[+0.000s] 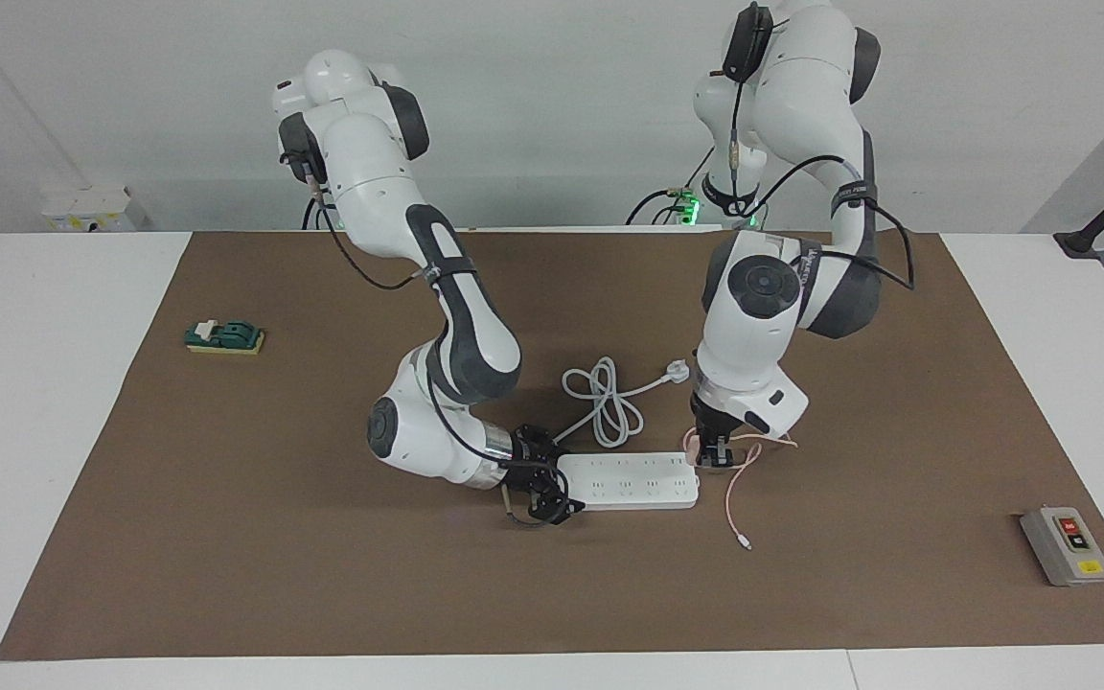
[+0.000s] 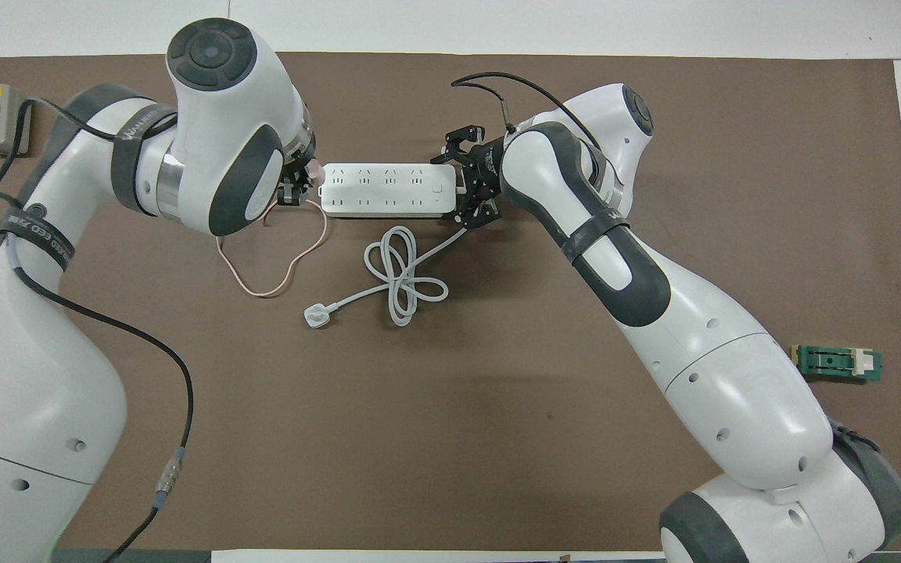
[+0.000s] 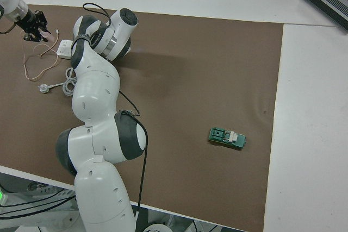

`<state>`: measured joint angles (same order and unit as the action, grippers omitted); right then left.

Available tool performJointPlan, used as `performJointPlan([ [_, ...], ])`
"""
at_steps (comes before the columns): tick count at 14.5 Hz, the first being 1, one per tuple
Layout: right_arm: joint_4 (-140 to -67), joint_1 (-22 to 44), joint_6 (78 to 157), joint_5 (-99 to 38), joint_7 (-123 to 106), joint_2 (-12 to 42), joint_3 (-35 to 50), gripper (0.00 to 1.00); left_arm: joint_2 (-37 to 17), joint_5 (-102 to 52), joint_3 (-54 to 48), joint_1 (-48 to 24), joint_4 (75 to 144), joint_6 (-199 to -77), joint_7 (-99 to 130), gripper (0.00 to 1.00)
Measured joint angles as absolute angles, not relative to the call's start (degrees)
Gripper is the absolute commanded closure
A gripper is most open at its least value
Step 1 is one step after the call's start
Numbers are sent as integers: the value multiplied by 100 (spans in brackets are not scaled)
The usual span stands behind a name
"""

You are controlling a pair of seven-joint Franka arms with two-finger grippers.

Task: Unplug charger and place it aside
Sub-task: 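Pull the charger out with the left gripper while the right gripper holds the strip, then carry the charger away with the left gripper while the right gripper releases the strip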

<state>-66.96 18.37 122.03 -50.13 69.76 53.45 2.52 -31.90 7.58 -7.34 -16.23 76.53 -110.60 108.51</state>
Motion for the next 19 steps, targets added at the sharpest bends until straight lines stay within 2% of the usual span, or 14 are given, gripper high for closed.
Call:
performJointPlan([
  [3,-6696,1836,12201,-5013,6976,5346,252,57,-2912,735,-747,-1217,7516,-10687,10278,100],
  [4,-6695,1836,12201,-5013,6976,5346,252,25,-2763,713,-748,-1061,7514,-10416,9856,100],
  [5,-6694,1835,12200,-5013,6976,5346,252,0,-2619,694,-747,-897,7515,-10110,9312,100],
  [8,-6694,1839,12223,-5011,7007,5347,254,0,-2362,663,-744,-458,7628,-9444,7521,100],
  [14,-6692,1765,12094,-5009,7052,5243,244,0,-2136,651,-740,393,8309,-9291,4372,100],
  [15,-6690,1706,12046,-5009,7057,5182,243,0,-2041,644,-740,504,8535,-9296,3951,82],
  [16,-6692,1635,11970,-5009,7073,5099,242,0,-1935,637,-741,557,8760,-9309,3654,47],
  [17,-6698,1560,11847,-5009,7103,5009,241,0,-1828,635,-746,562,8954,-9332,3476,0],
  [19,-6743,1439,11597,-5008,7155,4812,236,0,-1688,634,-783,555,9148,-9400,3370,0],
])
